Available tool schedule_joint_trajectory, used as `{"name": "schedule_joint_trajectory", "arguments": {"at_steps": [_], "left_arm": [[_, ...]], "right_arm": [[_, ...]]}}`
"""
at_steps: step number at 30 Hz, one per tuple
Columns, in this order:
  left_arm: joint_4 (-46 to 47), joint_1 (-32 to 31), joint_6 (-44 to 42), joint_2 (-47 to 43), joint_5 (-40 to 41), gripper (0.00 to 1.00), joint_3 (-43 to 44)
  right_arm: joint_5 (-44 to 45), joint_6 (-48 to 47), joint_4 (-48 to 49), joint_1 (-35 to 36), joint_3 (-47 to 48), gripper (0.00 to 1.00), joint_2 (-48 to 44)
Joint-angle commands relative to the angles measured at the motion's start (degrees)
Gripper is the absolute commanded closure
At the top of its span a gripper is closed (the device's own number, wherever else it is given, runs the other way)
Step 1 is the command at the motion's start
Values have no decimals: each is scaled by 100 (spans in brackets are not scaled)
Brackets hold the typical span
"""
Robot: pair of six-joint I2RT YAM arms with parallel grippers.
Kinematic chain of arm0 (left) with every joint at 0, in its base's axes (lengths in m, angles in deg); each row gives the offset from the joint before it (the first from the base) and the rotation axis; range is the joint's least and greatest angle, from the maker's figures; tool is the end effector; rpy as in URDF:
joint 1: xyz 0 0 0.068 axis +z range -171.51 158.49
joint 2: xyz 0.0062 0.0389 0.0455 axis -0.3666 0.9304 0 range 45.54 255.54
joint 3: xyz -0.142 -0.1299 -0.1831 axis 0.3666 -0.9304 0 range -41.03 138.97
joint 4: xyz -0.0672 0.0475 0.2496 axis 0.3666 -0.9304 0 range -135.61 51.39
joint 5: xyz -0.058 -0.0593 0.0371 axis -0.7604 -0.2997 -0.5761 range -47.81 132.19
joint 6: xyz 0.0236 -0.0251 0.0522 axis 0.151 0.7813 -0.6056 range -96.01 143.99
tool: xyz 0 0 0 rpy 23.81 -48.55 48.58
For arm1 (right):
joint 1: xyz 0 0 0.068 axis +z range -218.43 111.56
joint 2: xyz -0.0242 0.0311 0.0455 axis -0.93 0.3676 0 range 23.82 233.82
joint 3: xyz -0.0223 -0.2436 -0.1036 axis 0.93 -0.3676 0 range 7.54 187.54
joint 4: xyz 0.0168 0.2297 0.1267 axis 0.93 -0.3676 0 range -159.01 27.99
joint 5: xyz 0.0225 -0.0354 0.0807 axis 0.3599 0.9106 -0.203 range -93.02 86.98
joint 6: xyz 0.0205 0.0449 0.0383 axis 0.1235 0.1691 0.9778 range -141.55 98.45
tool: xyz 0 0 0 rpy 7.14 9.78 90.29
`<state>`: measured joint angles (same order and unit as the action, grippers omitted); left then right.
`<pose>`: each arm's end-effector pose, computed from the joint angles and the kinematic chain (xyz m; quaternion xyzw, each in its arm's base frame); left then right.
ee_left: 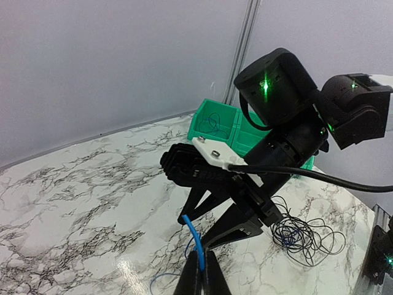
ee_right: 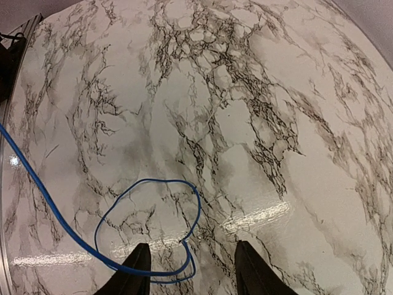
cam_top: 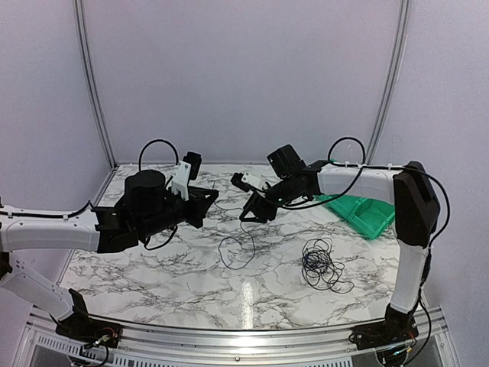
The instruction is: Untangle the cables
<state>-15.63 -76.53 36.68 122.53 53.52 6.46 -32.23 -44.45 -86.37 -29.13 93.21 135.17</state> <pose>0.1947 -0.2619 0.2806 0.2069 0.7161 -0.3079 0.5912 0.3226 0.2940 0.2112 -0.5435 0.7342 0.2817 0.2934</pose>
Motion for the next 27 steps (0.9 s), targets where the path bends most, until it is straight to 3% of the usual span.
{"name": "schedule_joint_trajectory", "arguments": {"at_steps": [1, 3, 8, 9, 10, 14, 16, 20, 27], "left_arm": [[262, 18, -14, -217, -158, 100, -37], [264, 18, -33, -222, -155, 100, -37], [263, 22, -94, -223, -33, 100, -44], [260, 19, -99, -223, 63, 100, -44], [252, 18, -100, -222, 134, 98, -48], [195, 18, -133, -256, 349, 62, -54], [174, 23, -162, -287, 444, 50, -50], [136, 22, -236, -378, 533, 43, -43], [89, 18, -336, -471, 743, 40, -58]], "right_arm": [[-153, 70, 302, 51, 248, 53, 23], [-233, 65, 386, 62, 200, 61, 7], [119, 39, 370, 54, 207, 98, -98], [232, -26, 344, 43, 193, 100, -170], [337, -95, 318, 18, 183, 100, -258], [550, -242, 235, -243, 267, 100, -685], [593, -266, 125, -443, 413, 100, -833], [823, -412, -143, -824, 837, 100, -948], [1333, -593, -262, -1575, 1626, 100, -939]]}}
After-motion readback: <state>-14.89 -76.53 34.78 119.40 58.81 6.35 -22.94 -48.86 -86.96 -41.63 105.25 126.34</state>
